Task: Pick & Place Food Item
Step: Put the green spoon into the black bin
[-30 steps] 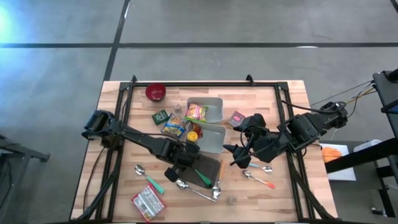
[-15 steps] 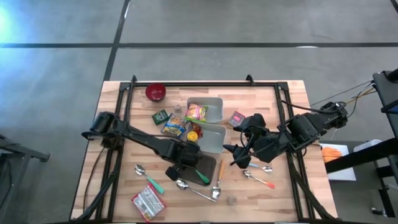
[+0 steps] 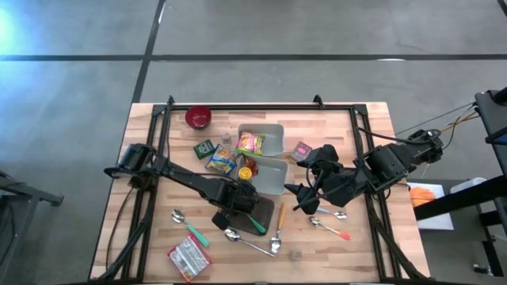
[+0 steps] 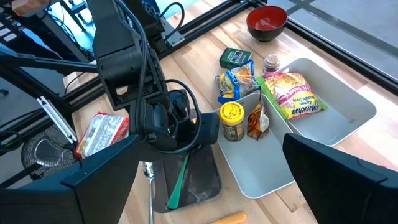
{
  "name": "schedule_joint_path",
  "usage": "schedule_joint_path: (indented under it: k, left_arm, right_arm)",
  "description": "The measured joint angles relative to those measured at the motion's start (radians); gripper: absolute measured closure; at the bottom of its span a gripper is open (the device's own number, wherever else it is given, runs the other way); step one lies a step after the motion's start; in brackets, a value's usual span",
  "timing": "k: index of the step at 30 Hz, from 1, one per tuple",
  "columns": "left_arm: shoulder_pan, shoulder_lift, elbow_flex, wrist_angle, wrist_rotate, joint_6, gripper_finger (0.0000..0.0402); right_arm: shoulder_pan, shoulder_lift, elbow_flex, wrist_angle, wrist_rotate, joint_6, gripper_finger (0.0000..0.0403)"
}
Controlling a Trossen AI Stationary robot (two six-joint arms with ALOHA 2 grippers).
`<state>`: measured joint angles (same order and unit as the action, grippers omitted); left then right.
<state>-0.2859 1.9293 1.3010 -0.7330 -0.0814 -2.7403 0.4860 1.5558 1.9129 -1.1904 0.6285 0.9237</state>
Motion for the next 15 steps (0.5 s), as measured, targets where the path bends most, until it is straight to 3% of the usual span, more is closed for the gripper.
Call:
schedule_joint_path:
  k: [15]
  left_arm:
    - [0.0,-0.015,0.002,0.022,0.0,0.072,0.0399]
  right_arm:
    - [0.0,0.0,0.0,0.0,0.0,0.0,0.0014]
